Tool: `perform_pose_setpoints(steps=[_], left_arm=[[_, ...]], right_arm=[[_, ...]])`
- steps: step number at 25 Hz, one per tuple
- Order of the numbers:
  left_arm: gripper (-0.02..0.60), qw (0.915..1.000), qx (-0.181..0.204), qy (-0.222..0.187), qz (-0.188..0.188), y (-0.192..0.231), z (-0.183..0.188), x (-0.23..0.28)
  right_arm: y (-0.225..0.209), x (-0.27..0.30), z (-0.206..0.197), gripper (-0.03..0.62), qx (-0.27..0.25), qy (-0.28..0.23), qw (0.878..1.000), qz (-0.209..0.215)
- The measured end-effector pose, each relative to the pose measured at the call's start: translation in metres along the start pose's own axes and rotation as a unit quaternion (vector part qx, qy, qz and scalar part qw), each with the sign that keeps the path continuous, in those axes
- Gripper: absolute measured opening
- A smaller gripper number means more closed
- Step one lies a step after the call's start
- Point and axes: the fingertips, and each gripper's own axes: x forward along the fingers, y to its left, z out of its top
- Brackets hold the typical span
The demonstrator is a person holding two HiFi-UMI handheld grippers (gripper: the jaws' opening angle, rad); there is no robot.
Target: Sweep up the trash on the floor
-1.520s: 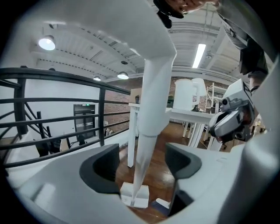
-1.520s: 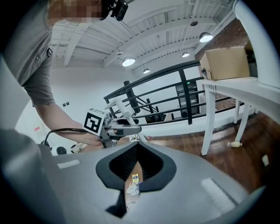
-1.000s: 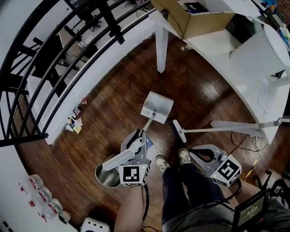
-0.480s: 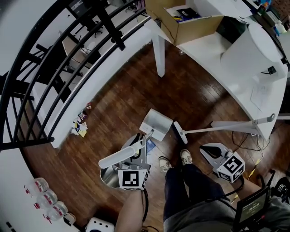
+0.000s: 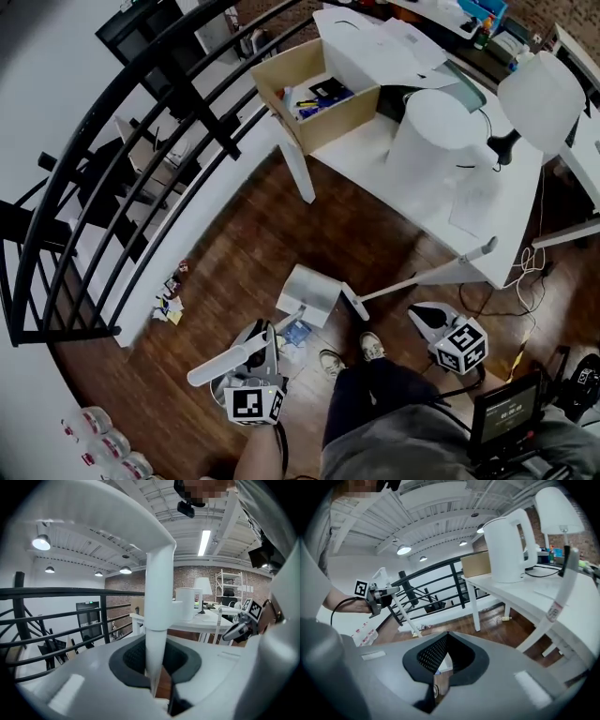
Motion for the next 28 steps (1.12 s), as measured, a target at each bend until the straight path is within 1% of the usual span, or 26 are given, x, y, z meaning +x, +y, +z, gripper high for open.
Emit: perform_pose_setpoints(steps=[3, 6, 9, 12, 14, 15, 17, 18, 19, 21, 25, 26, 28], left_arm=[[0.042, 1.0000, 0.003, -0.006, -0.005, -0.015, 0.024, -0.003], [0.043, 0.9998, 0.009, -0.011, -0.016, -0.026, 0.036, -0.004], [0.043, 0.9996, 0.012, -0.009, -0.024, -0.042, 0.043, -0.005], [0.043, 0.9991, 0.018, -0.003, -0.037, -0.056, 0.049, -0.003], [0.043, 0.9989, 0.022, 0.000, -0.042, -0.064, 0.053, 0.002], [0.043, 0.9987, 0.024, 0.001, -0.044, -0.068, 0.053, 0.005], [0.043, 0.9985, 0.027, 0.002, -0.049, -0.075, 0.053, 0.009], [0.043, 0.9983, 0.029, 0.003, -0.050, -0.077, 0.051, 0.010], [0.043, 0.9982, 0.030, 0.005, -0.051, -0.079, 0.050, 0.010], [0.043, 0.9981, 0.031, 0.009, -0.053, -0.082, 0.044, 0.012], [0.044, 0.9979, 0.031, 0.016, -0.055, -0.085, 0.035, 0.017], [0.044, 0.9978, 0.032, 0.017, -0.056, -0.084, 0.033, 0.017], [0.044, 0.9977, 0.033, 0.017, -0.056, -0.084, 0.030, 0.018]], right_arm=[[-0.021, -0.021, 0.009, 0.002, 0.013, -0.023, 0.999, -0.025], [-0.032, -0.031, 0.010, 0.003, 0.019, -0.039, 0.998, -0.041], [-0.051, -0.042, 0.003, 0.003, 0.029, -0.047, 0.997, -0.060], [-0.078, -0.046, -0.012, 0.006, 0.061, -0.055, 0.993, -0.085], [-0.100, -0.043, -0.021, 0.120, 0.082, -0.065, 0.990, -0.092], [-0.110, -0.040, -0.024, 0.165, 0.088, -0.070, 0.989, -0.093], [-0.124, -0.031, -0.028, 0.269, 0.094, -0.078, 0.988, -0.092], [-0.129, -0.025, -0.029, 0.318, 0.093, -0.080, 0.988, -0.091], [-0.133, -0.019, -0.030, 0.350, 0.091, -0.081, 0.988, -0.090], [-0.143, -0.009, -0.031, 0.389, 0.088, -0.082, 0.988, -0.091], [-0.161, 0.011, -0.033, 0.397, 0.089, -0.077, 0.988, -0.097], [-0.164, 0.016, -0.033, 0.395, 0.092, -0.078, 0.988, -0.098], [-0.170, 0.022, -0.030, 0.349, 0.098, -0.084, 0.987, -0.100]])
